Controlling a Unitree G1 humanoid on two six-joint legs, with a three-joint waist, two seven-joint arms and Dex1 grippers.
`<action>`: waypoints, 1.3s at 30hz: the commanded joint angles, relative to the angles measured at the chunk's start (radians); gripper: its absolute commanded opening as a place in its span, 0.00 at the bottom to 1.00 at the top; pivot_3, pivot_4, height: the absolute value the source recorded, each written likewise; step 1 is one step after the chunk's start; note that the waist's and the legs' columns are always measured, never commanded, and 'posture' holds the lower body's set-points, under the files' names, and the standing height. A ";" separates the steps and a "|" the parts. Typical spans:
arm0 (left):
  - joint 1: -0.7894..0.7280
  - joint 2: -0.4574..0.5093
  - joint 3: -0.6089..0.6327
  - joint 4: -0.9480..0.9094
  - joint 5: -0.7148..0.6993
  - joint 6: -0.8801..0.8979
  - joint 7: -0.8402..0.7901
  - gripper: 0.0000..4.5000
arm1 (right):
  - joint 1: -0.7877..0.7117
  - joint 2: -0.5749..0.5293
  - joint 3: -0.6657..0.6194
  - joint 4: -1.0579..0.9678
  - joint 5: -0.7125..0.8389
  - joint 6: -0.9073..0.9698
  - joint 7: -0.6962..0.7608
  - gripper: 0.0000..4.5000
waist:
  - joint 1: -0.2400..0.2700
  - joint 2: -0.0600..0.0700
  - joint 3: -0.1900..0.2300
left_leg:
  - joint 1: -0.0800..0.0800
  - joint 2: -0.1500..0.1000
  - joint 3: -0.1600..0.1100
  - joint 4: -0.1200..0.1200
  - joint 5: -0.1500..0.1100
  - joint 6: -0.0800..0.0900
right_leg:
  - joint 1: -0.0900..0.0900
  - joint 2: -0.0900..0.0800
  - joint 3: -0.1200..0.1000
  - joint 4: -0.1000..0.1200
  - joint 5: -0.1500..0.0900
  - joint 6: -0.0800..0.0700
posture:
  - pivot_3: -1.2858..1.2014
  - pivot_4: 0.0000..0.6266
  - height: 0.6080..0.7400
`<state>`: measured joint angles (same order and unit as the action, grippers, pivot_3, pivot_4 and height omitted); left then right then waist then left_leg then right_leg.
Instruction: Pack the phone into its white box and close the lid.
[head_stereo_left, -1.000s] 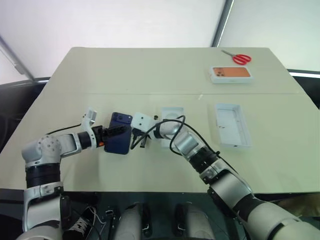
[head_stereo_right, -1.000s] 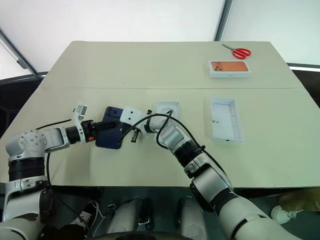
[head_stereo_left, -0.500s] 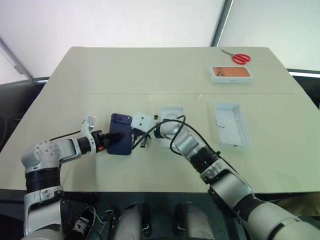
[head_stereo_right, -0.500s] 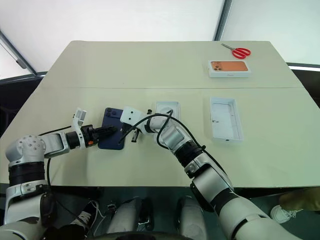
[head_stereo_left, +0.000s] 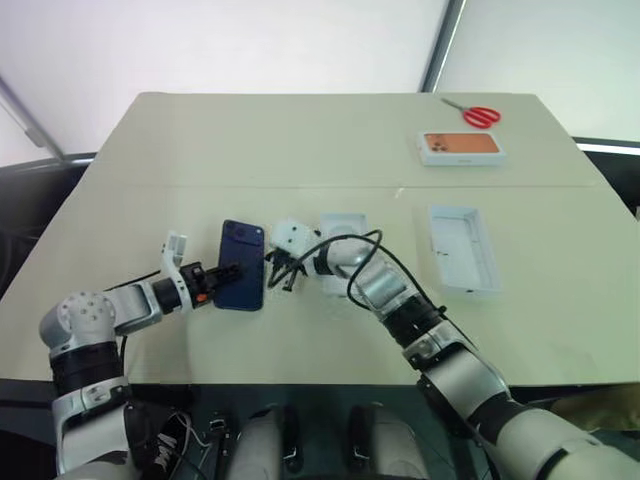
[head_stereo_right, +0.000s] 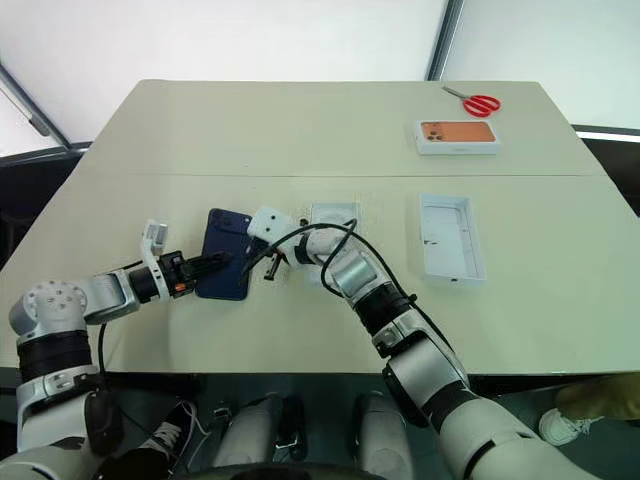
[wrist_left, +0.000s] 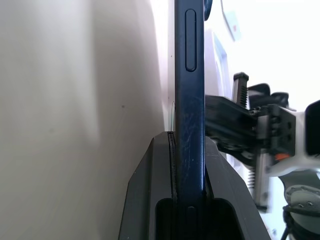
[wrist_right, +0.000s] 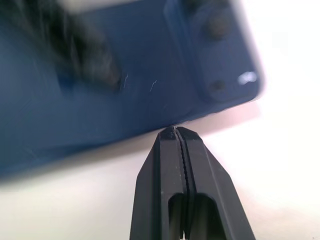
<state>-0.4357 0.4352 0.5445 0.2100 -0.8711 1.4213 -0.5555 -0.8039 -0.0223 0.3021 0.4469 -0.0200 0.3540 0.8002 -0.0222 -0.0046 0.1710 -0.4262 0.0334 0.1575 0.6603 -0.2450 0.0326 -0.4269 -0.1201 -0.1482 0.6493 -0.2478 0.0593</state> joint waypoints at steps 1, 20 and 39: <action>-0.009 -0.018 0.058 -0.015 -0.049 -0.006 0.022 0.00 | -0.024 0.027 -0.130 -0.161 0.198 0.105 0.057 0.29 | 0.001 0.000 0.000 | 0.000 0.000 0.000 0.000 0.000 0.000 | 0.000 0.000 0.000 0.000 0.000 0.000 | 0.52 0.24 0.98; -0.090 -0.064 0.074 -0.035 -0.078 -0.109 0.129 0.00 | 0.213 -0.547 0.008 -0.481 0.174 0.061 0.396 0.87 | 0.003 -0.008 0.007 | -0.001 0.000 0.000 -0.003 0.000 0.000 | -0.002 -0.001 -0.001 -0.002 0.000 0.000 | 0.52 0.24 0.98; -0.091 -0.092 0.056 -0.056 -0.108 -0.101 0.190 0.00 | 0.219 -0.552 0.027 -0.373 0.084 -0.045 0.336 0.58 | 0.010 -0.015 0.013 | -0.002 -0.001 0.000 -0.003 0.000 0.000 | -0.002 -0.002 -0.001 -0.003 0.000 0.000 | 0.52 0.24 0.98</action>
<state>-0.5158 0.3420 0.5809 0.1873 -0.9329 1.3215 -0.3614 -0.5706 -0.5770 0.3462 0.0819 0.0601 0.3191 1.1407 -0.0119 -0.0196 0.1843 -0.4279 0.0329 0.1580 0.6577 -0.2450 0.0323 -0.4290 -0.1223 -0.1491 0.6466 -0.2476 0.0592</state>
